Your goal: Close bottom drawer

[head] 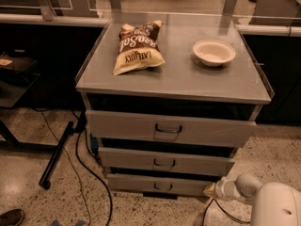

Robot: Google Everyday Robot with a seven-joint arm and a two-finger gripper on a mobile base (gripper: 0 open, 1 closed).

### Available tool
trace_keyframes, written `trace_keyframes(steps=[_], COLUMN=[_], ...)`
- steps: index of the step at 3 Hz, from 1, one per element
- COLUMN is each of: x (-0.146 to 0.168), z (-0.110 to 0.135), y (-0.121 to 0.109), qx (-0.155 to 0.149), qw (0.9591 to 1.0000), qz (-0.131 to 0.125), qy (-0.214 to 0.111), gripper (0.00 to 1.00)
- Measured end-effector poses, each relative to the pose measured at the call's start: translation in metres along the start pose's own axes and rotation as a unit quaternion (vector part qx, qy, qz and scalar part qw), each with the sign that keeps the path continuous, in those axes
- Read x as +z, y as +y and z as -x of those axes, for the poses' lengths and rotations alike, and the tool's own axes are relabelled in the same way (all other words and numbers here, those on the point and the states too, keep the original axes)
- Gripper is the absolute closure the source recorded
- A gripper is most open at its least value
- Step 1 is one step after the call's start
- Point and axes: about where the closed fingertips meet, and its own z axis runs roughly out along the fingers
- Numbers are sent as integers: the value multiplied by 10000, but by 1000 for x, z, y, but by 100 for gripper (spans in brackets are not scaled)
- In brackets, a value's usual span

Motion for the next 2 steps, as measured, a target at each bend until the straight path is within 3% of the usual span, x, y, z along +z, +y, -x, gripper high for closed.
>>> trace_keyframes(steps=[2], x=[1], z=[12], y=[5], qx=[15], qw=[9999], qz=[37], qy=[-121], gripper=[100])
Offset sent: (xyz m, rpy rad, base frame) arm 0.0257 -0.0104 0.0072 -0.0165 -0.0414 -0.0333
